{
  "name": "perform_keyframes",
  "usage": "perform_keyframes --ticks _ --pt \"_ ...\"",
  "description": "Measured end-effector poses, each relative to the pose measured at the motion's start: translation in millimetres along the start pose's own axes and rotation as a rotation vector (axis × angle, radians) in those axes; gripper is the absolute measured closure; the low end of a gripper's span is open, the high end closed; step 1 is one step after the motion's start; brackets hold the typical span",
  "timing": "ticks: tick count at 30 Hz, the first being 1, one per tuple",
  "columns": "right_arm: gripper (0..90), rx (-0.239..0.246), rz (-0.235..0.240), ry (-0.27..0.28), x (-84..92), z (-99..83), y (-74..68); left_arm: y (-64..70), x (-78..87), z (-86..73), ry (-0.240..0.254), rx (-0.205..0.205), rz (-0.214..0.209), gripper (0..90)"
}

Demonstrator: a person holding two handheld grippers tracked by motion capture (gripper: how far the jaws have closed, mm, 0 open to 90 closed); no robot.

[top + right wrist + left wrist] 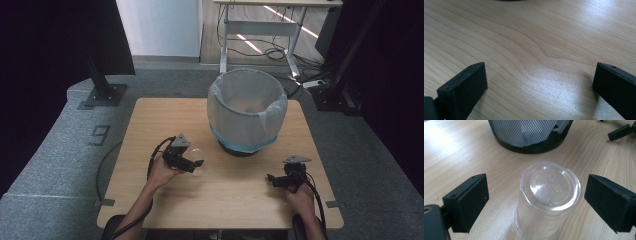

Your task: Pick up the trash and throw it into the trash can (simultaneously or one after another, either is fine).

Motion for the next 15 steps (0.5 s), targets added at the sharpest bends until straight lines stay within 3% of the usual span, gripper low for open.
perform_keyframes --ticks 15 --pt "0.0 0.001 0.000 0.001 -0.1 0.0 0.1 5.0 -17.3 -26.9 -0.055 -0.017 0.010 14.3"
Point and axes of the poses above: each handheld gripper's, and its own axes: x roughly backward along the jaws, z roughly out of its top, y roughly to its right, the point moved 1 cm from there along -x, roughly forward along the jaws, and after that the axes turned 14 degrees about y, right-handed, at the moved point
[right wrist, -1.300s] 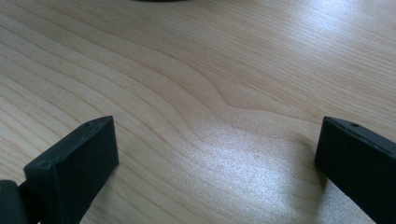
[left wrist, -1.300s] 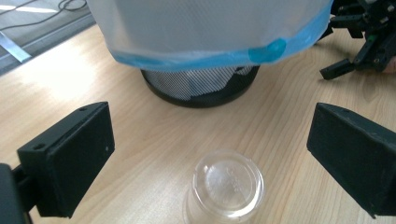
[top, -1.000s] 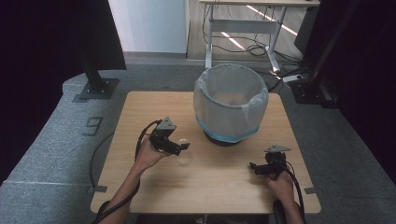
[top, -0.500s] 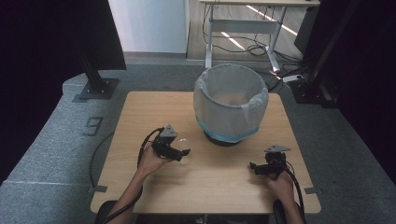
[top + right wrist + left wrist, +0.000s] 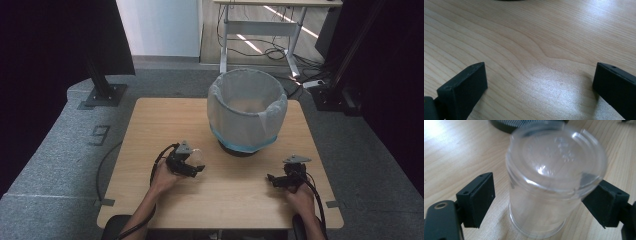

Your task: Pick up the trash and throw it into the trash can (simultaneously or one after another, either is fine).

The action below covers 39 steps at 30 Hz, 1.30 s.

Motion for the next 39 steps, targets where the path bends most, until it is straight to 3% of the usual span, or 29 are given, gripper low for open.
perform_keyframes --ticks 11,19,23,31,39 --pt "0.0 0.000 0.000 0.000 0.0 0.0 0.0 1.2 -10.6 -11.9 -0.048 -0.013 0.010 17.6" --pt "0.0 -0.001 0.000 -0.001 0.0 0.0 -0.1 2.4 -15.4 -17.4 -0.058 -0.008 0.001 27.0" --pt "0.0 -0.001 0.000 -0.001 0.0 0.0 -0.1 3.2 -14.9 -15.8 -0.062 -0.017 -0.001 28.4" --pt "0.0 0.000 0.000 0.000 0.0 0.0 0.0 -0.7 -7.1 -6.8 -0.031 0.024 -0.006 29.7" --pt "0.0 0.000 0.000 0.000 0.0 0.0 0.0 -4.3 1.4 5.7 -0.031 0.044 -0.017 30.0"
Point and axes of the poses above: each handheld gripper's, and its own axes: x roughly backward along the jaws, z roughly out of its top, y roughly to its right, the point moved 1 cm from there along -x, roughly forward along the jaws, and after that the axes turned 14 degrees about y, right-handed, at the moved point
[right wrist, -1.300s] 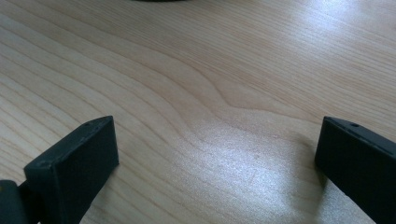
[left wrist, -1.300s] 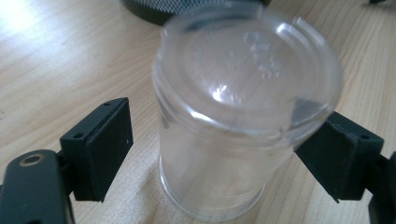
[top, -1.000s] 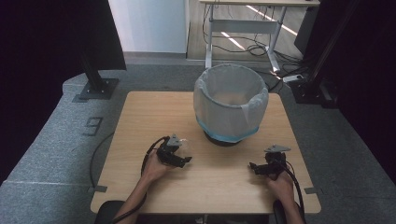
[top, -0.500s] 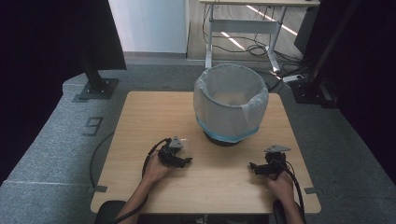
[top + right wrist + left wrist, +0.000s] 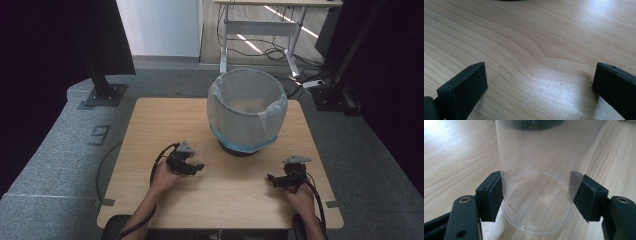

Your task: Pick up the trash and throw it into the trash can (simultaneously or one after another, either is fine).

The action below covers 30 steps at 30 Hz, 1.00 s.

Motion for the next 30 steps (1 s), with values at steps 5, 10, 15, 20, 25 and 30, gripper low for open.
perform_keyframes --ticks 5,10,15,20,25,30 --pt "0.0 -0.001 0.000 -0.001 0.0 0.0 -0.1 -1.3 6.6 9.9 0.004 0.005 -0.002 30.6" --pt "0.0 -0.001 0.000 -0.001 0.1 0.0 -0.1 -1.8 13.4 20.6 0.011 0.000 -0.003 30.9" --pt "0.0 -0.001 0.000 -0.001 0.1 0.0 -0.1 -2.6 19.5 29.0 0.022 0.000 0.000 31.2" --pt "0.0 -0.001 -0.001 -0.001 0.0 0.0 -0.1 -3.5 24.8 36.8 0.033 0.001 0.001 31.4" --pt "0.0 0.000 -0.001 0.000 0.0 0.0 0.0 -4.4 30.1 45.7 0.041 -0.006 0.005 31.8" --pt "0.0 -0.002 -0.001 -0.001 0.0 0.0 -0.2 -4.9 36.0 56.5 0.054 -0.015 0.008 32.3"
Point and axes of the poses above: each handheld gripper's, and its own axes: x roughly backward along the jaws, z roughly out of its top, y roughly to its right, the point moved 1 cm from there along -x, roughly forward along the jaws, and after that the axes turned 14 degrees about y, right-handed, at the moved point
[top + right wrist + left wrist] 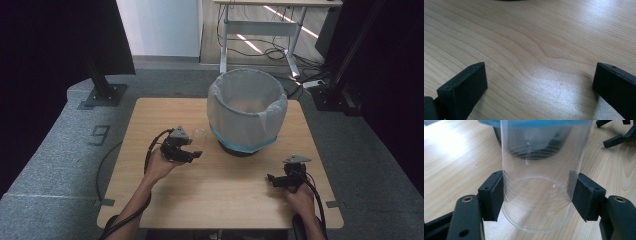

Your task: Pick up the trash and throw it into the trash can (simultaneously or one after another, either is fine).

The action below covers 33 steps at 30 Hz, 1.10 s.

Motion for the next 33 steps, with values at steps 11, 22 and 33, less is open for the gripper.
perform_keyframes --ticks 11,22,33 --pt "0.0 0.001 0.000 0.000 0.0 0.1 0.1 -0.8 10.2 22.6 0.023 -0.017 0.010 33.3" --pt "0.0 0.001 0.000 -0.001 0.0 0.0 0.1 -0.9 19.9 47.1 0.056 -0.024 0.017 34.3" --pt "0.0 0.002 0.000 -0.001 0.1 0.1 0.2 2.5 27.6 78.4 0.077 -0.045 0.013 34.5"
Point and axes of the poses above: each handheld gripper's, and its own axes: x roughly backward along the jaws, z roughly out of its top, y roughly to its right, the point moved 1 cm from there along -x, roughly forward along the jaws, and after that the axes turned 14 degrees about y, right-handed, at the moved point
